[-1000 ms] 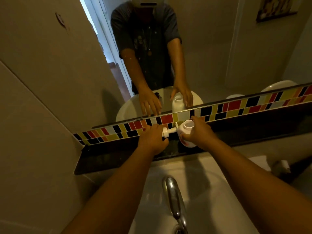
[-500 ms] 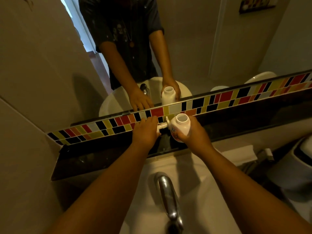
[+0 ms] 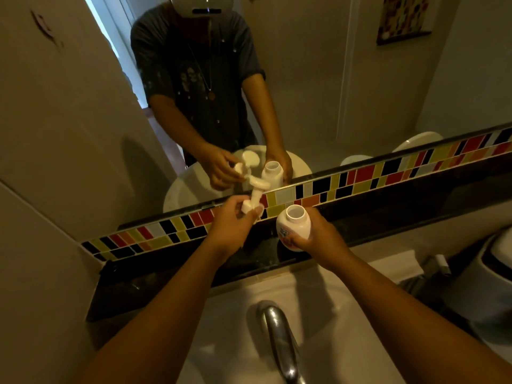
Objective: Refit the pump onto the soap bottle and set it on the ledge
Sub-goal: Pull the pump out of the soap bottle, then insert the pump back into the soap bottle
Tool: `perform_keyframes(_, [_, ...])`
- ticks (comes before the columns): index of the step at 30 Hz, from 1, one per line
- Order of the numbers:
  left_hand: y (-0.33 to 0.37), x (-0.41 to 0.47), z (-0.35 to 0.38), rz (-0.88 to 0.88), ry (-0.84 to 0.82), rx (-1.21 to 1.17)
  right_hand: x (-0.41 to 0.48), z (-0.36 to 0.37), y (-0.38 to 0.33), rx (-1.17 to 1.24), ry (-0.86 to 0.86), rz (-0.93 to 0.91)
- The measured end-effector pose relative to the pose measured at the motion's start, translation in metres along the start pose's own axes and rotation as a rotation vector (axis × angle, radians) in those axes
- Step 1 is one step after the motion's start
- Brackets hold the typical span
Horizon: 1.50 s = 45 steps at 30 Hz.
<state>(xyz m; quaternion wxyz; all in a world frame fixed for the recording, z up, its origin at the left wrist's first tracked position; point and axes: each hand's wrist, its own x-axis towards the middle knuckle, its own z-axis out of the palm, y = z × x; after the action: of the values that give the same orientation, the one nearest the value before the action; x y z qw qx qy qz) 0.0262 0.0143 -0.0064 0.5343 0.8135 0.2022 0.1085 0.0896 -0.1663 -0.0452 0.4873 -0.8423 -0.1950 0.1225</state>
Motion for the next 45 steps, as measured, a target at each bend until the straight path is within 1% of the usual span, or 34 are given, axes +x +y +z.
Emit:
perform_keyframes(2, [0.017, -0.003, 0.000, -0.023, 0.015, -0.161, 0.000, -0.001, -0.001, -0.001, -0.025, -0.002])
perform_keyframes(6, [0.040, -0.006, 0.010, -0.051, 0.007, -0.378, 0.000, 0.001, -0.002, -0.001, -0.066, -0.013])
perform_keyframes(10, [0.054, -0.008, 0.025, -0.031, -0.019, -0.495, 0.002, 0.003, -0.003, 0.017, -0.076, -0.033])
perform_keyframes(13, [0.058, -0.006, 0.033, 0.022, -0.019, -0.516, 0.003, 0.003, -0.003, 0.011, -0.079, -0.035])
perform_keyframes(16, [0.051, -0.005, 0.040, 0.045, -0.051, -0.488, 0.004, 0.004, -0.002, 0.020, -0.080, -0.041])
perform_keyframes(27, [0.016, -0.004, 0.049, -0.006, -0.171, -0.320, 0.007, 0.004, -0.003, 0.024, -0.092, -0.042])
perform_keyframes(36, [-0.007, -0.005, 0.050, 0.033, -0.181, -0.202, 0.013, 0.005, 0.009, 0.027, -0.106, -0.062])
perform_keyframes(40, [-0.007, 0.003, 0.041, 0.032, -0.253, -0.124, 0.019, 0.000, 0.012, 0.016, -0.177, -0.057])
perform_keyframes(45, [-0.009, 0.008, 0.026, 0.025, -0.320, -0.046, 0.027, -0.004, 0.010, 0.013, -0.309, -0.073])
